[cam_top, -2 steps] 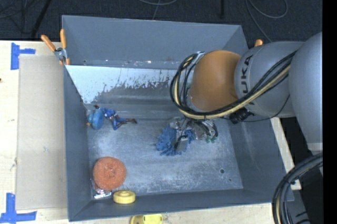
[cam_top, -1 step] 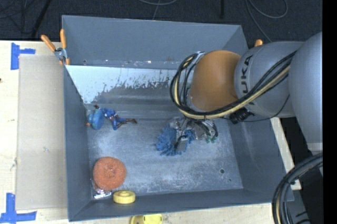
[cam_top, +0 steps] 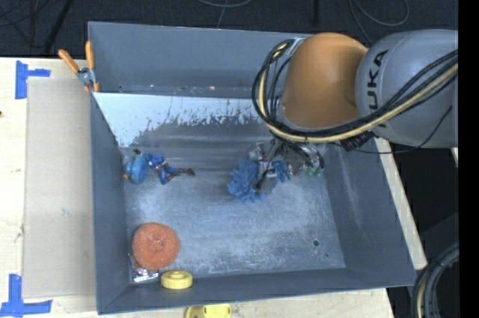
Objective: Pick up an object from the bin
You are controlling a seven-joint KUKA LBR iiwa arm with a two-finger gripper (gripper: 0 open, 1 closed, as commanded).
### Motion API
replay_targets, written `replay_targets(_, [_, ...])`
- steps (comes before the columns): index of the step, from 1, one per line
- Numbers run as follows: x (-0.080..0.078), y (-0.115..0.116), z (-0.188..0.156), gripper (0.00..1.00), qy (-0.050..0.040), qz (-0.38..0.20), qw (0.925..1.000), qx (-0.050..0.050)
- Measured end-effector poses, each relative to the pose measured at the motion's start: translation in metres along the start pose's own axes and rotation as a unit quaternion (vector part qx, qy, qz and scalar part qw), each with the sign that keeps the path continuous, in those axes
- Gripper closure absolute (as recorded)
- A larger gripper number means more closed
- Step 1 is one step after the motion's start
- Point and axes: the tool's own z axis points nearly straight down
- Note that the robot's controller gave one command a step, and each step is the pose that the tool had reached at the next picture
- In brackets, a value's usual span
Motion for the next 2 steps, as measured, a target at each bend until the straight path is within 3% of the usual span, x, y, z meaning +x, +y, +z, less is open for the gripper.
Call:
replay_targets(1, [0.0,0.0,0.0,1.0,0.0001,0.001,1.0,0.0])
replay_targets(2, [0.012,0.014,-0.049,1.0,0.0033,-0.004,1.0,0.0])
